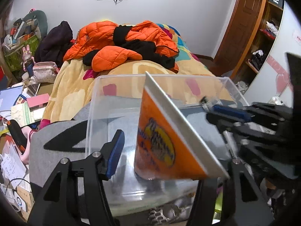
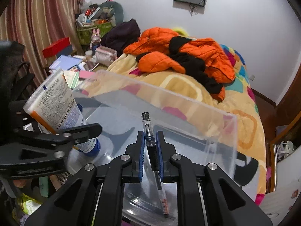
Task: Organize objects
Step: 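Carry the pen and sunscreen tube into the clear box and release both, then move the left tool to the yellow spray bottle while the right tool approaches the green pump bottle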
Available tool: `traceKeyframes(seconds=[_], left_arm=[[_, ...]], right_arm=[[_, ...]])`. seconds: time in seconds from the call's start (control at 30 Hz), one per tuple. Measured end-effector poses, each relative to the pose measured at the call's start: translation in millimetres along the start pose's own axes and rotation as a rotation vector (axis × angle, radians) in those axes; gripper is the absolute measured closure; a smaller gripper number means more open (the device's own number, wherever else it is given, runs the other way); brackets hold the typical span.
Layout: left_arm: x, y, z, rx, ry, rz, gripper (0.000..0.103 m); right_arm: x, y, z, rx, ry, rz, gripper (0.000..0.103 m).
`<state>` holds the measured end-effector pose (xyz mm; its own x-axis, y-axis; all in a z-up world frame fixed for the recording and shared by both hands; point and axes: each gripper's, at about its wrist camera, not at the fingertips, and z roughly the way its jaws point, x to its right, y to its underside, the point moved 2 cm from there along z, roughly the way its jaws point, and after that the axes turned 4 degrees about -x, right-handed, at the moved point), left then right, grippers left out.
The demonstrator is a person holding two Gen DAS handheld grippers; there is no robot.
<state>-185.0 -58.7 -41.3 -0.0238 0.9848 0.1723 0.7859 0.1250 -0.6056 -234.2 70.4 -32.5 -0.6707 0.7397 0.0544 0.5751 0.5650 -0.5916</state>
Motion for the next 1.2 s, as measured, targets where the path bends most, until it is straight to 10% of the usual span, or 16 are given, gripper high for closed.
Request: traceKeyframes(seconds=[0.23, 0.7, 1.2], left_arm=[[1, 5, -30, 0.069, -0.021, 0.008, 0.034], [15, 20, -82, 0.162, -0.076, 0.056, 0.007], [41, 76, -88, 0.069, -0.065, 0.131, 0.007]], right_arm=[[0, 8, 13, -0.064, -0.047, 0.028, 0.088], [0, 28, -50, 0.055, -0.004, 0.038, 0.034], [-5, 90, -119, 0.119, 0.015, 0.024, 0.024]])
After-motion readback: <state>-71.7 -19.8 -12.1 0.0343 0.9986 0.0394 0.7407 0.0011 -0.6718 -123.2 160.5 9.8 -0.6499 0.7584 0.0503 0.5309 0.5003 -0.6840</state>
